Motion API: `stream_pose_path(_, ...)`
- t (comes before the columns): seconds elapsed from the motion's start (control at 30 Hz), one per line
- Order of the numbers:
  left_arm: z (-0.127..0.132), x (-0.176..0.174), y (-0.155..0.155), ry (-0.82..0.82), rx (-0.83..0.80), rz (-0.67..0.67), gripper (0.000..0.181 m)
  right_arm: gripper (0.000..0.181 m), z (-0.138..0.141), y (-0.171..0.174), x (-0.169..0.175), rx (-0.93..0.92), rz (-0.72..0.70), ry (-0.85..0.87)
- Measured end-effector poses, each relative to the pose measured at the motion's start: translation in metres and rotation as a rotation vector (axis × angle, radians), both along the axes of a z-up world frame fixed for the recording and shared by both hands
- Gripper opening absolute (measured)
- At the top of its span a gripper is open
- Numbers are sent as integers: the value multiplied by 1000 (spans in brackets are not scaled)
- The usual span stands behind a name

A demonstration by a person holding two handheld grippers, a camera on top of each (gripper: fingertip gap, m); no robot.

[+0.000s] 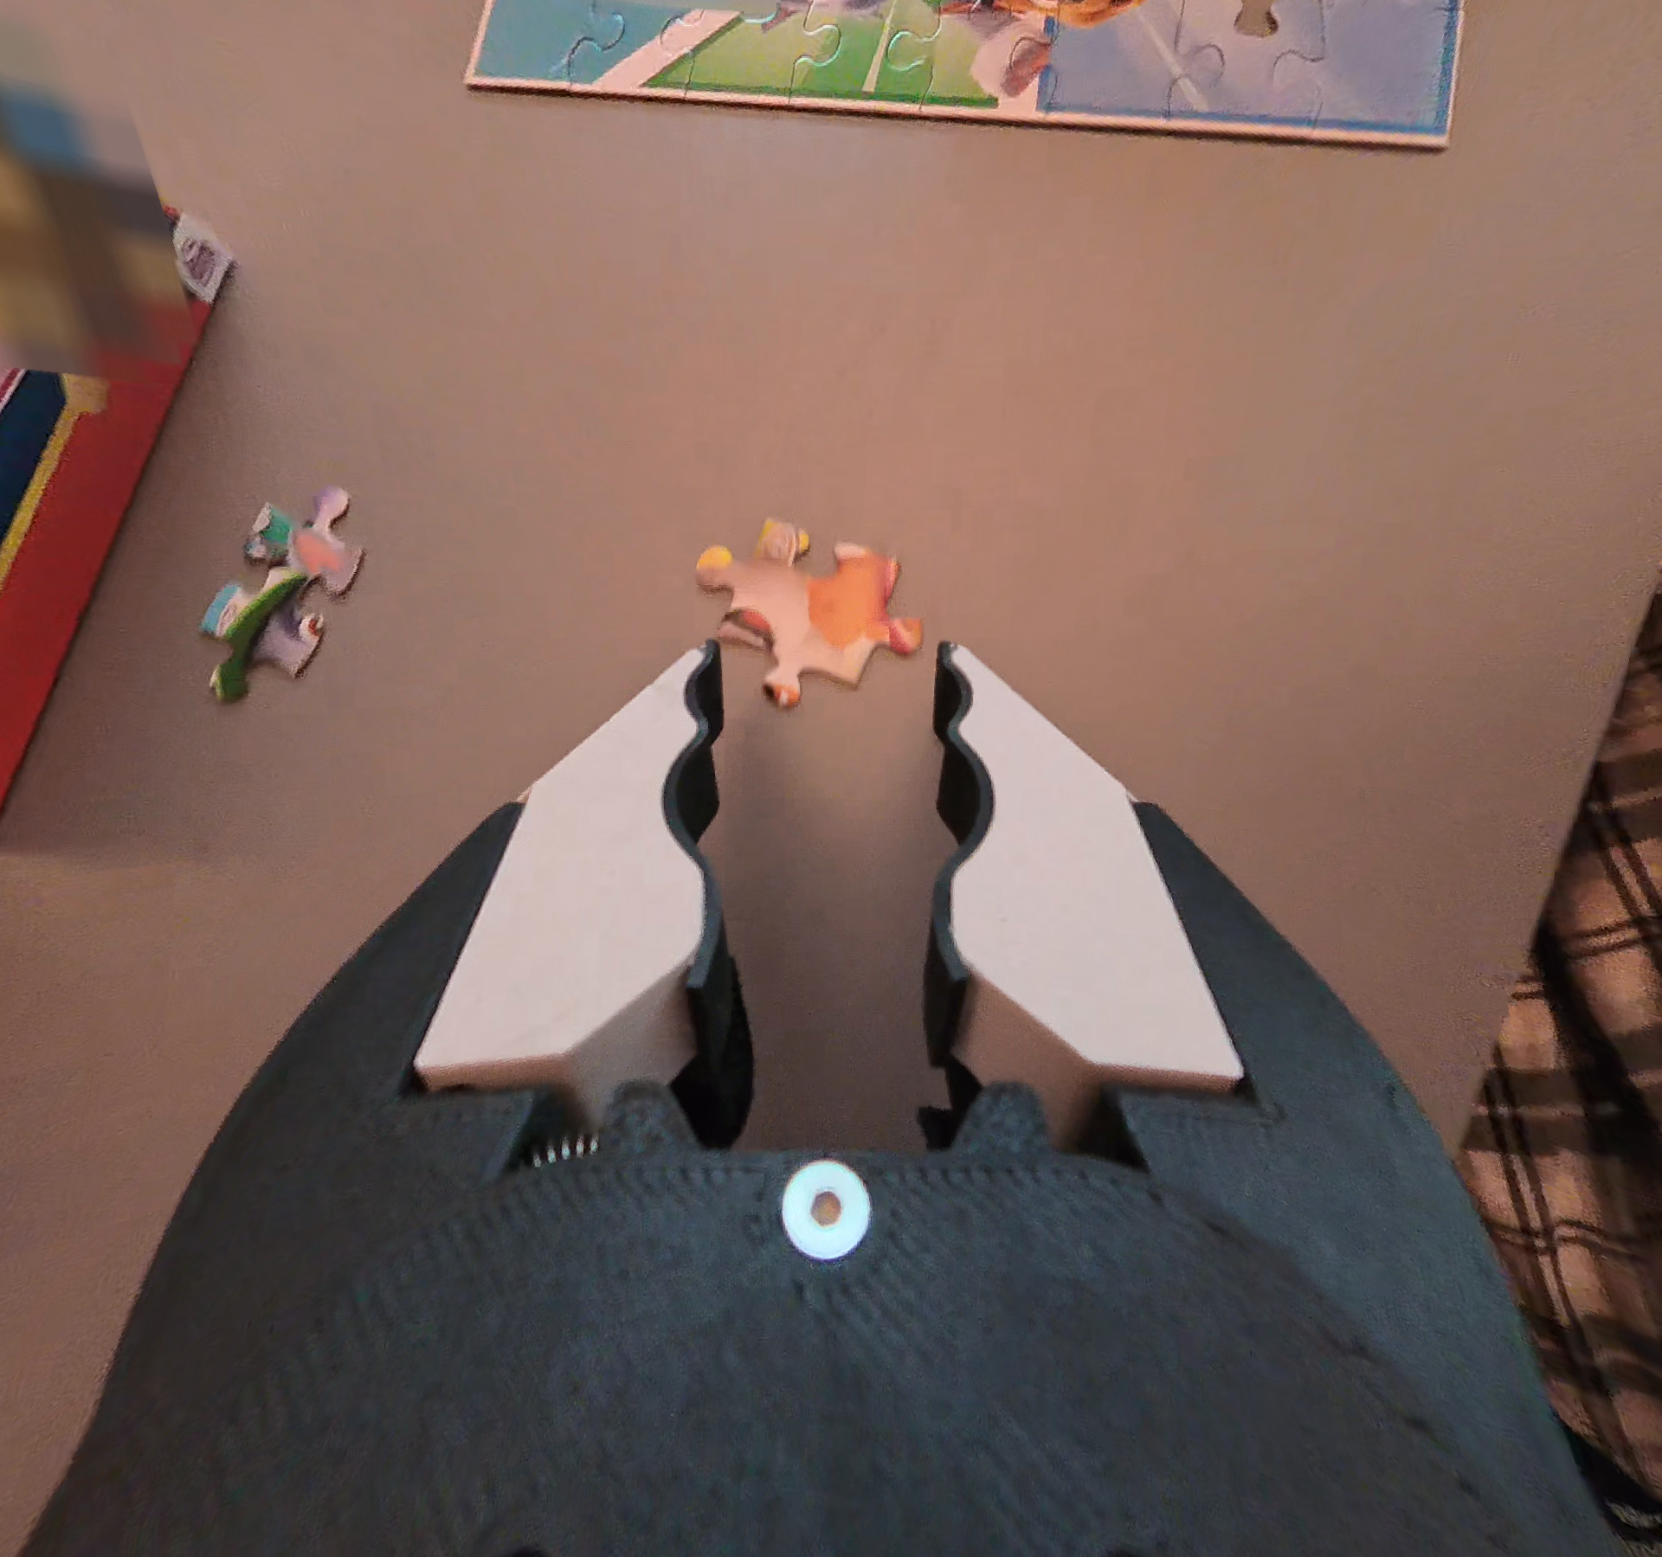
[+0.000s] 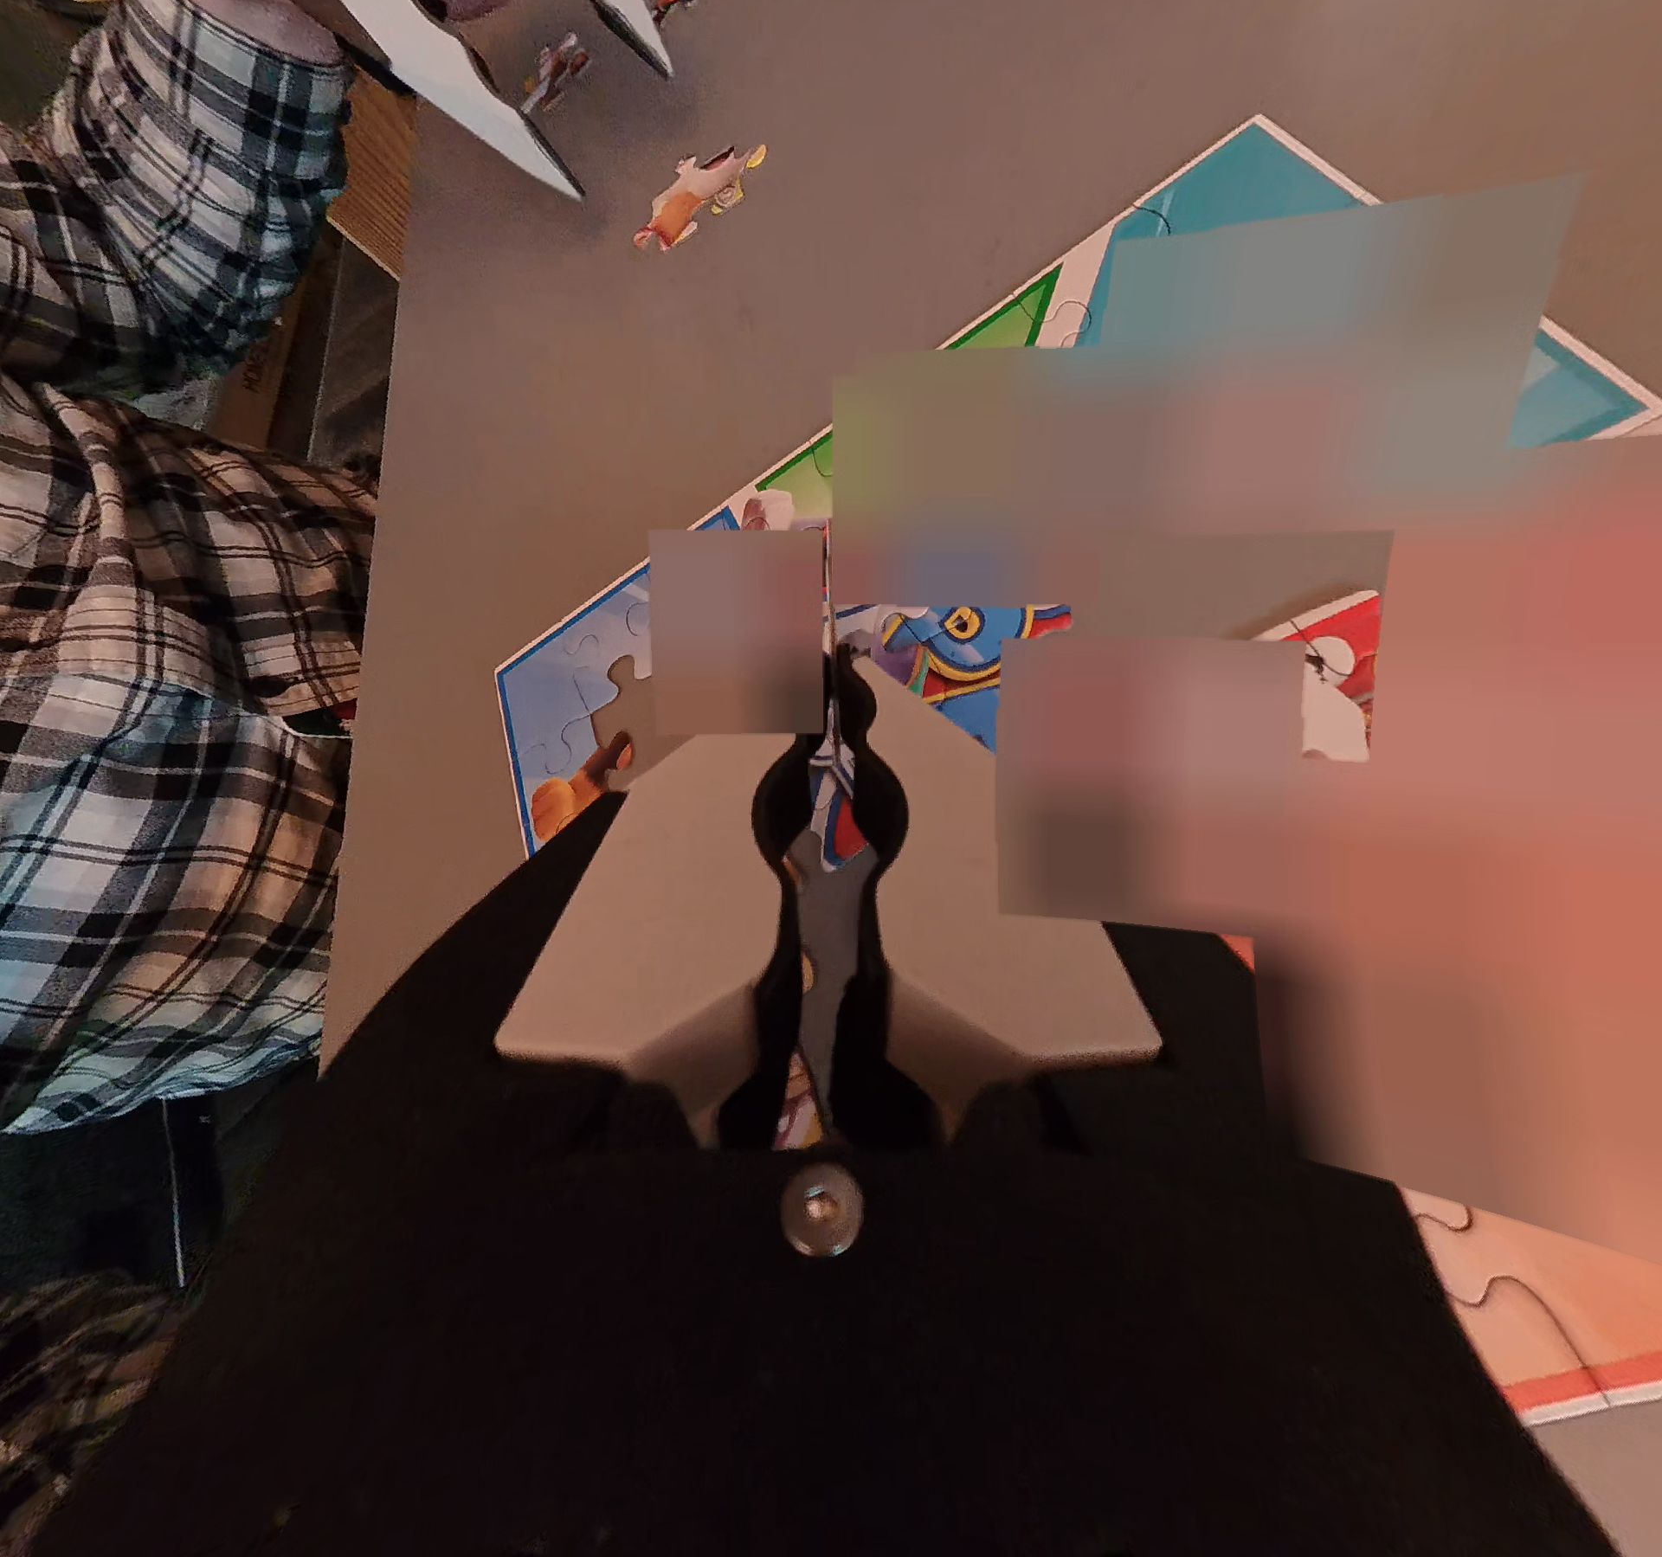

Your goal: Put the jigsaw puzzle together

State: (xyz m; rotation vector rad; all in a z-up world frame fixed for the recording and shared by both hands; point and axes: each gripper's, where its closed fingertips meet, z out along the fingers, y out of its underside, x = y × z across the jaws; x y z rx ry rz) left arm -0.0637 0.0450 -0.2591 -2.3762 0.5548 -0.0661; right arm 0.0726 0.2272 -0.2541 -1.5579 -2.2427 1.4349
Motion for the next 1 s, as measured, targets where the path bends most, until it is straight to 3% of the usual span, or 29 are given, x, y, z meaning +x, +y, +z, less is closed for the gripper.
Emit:
stream_pose_path(0.13, -18, 9, 8, -30, -74, -22, 45, 0, 5, -3, -4, 1, 4, 36)
stream_pose_path(0.17, -17, 13, 9, -50, -61, -32, 39, 0, 8, -5, -6, -5, 2, 48)
stream_pose_path(0.33, -17, 25, 0, -70, -58, -45, 47, 0, 16, -22, -17, -29, 6, 61)
stream_pose_path(0.47, -18, 44, -15, -64, -80, -105, 57, 0, -3, -23, -25, 13, -25, -19)
stream_pose_path(0.6, -20, 67, -34, -35, -85, -167, 76, 35, -6, -9, -30, 35, -105, -23)
stream_pose_path(0.73, -20, 96, -57, -47, -69, -219, 87, 39, 12, -1, -32, 69, -155, 80)
stream_pose_path(0.8, -21, 107, -67, -41, -55, -230, 83, 35, 24, -2, -33, 62, -189, 147)
stream_pose_path(0.9, -27, 114, -77, 102, -25, -244, 85, 33, 35, -4, -30, 120, -211, 221)
stream_pose_path(1.0, -30, 113, -77, 285, 55, -237, 61, 30, 56, -3, -24, 117, -259, 317)
